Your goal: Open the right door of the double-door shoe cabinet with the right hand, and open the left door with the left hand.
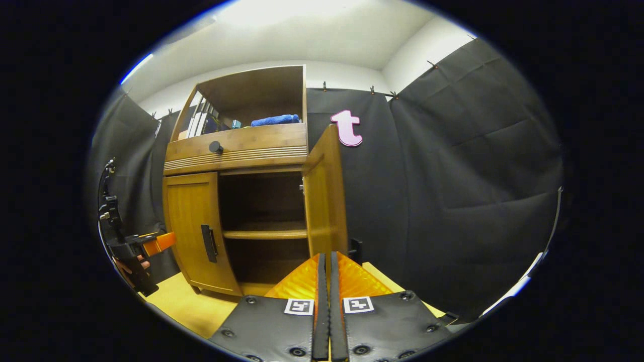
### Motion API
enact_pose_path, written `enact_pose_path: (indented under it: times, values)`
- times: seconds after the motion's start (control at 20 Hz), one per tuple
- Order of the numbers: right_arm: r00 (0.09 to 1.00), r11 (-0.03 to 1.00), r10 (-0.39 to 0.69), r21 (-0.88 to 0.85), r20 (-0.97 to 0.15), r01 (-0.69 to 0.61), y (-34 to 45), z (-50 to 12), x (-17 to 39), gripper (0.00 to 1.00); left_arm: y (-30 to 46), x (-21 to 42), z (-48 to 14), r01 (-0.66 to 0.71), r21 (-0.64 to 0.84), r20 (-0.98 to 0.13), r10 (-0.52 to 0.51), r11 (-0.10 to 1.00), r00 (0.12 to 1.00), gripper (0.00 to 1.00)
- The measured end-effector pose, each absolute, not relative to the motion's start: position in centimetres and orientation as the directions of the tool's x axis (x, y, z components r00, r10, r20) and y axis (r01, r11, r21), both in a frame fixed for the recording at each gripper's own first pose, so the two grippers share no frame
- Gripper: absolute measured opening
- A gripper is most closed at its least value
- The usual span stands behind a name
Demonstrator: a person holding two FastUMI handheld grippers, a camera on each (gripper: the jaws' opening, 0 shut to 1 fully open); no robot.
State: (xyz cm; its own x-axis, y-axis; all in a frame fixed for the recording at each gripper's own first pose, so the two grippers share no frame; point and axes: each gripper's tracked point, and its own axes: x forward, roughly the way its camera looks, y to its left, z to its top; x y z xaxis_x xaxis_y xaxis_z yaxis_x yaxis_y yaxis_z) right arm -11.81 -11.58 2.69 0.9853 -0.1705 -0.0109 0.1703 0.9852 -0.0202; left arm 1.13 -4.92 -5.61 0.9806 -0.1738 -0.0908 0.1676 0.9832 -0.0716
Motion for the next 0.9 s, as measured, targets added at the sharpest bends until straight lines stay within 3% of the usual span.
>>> enact_pose_path:
  times: [0.05, 0.1, 0.4, 0.45, 0.5, 0.55, 0.6, 0.65, 0.7, 0.85, 0.9]
  values:
    - [0.988, 0.988, -0.152, -0.01, -0.017, 0.152, -10.7, 2.2, -11.1, 0.09, -4.3, 1.3, -5.5, 0.158, -0.067, -0.091, -0.163, 0.985, 0.982, 0.92]
    - [0.992, 0.992, -0.125, 0.003, -0.025, 0.125, -9.8, 1.9, -10.5, 0.1, -3.7, 1.5, -5.3, 0.145, -0.058, -0.089, -0.15, 0.988, 0.985, 0.94]
    - [0.997, 0.997, -0.075, -0.017, -0.036, 0.074, -7.8, 1.4, -9.5, 0.96, -1.4, 1.9, -5.8, 0.099, -0.073, -0.098, -0.106, 0.992, 0.989, 0.92]
    - [0.997, 0.998, -0.065, -0.023, -0.039, 0.064, -7.4, 1.4, -9.4, 0.91, -1.6, 2.1, -6.0, 0.103, -0.085, -0.102, -0.111, 0.991, 0.989, 0.92]
    - [0.998, 0.998, -0.053, -0.026, -0.044, 0.052, -7.0, 1.2, -9.3, 1.0, -2.2, 2.4, -6.0, 0.112, -0.104, -0.103, -0.123, 0.988, 0.987, 0.92]
    - [0.998, 0.999, -0.038, -0.023, -0.049, 0.037, -6.6, 1.0, -9.4, 0.95, -3.1, 3.2, -6.2, 0.13, -0.126, -0.106, -0.144, 0.983, 0.984, 0.92]
    - [0.999, 1.0, -0.022, -0.016, -0.048, 0.022, -6.2, 1.0, -9.4, 1.0, -4.2, 3.8, -6.3, 0.15, -0.138, -0.106, -0.165, 0.979, 0.98, 0.92]
    - [0.999, 1.0, -0.011, -0.009, -0.047, 0.011, -5.9, 1.0, -9.5, 0.85, -5.1, 4.8, -6.4, 0.167, -0.137, -0.103, -0.182, 0.976, 0.978, 0.92]
    - [0.999, 1.0, -0.004, -0.006, -0.047, 0.004, -5.7, 0.9, -9.8, 0.96, -6.0, 5.6, -6.6, 0.186, -0.129, -0.099, -0.199, 0.974, 0.975, 0.92]
    - [0.999, 0.999, -0.025, -0.044, -0.046, 0.023, -6.6, 0.8, -10.7, 0.95, -8.9, 8.1, -8.6, 0.245, -0.093, -0.109, -0.255, 0.965, 0.961, 0.92]
    - [0.998, 0.997, -0.042, -0.061, -0.043, 0.04, -7.2, 1.1, -10.9, 0.85, -9.7, 8.9, -9.0, 0.255, -0.079, -0.104, -0.262, 0.964, 0.959, 0.92]
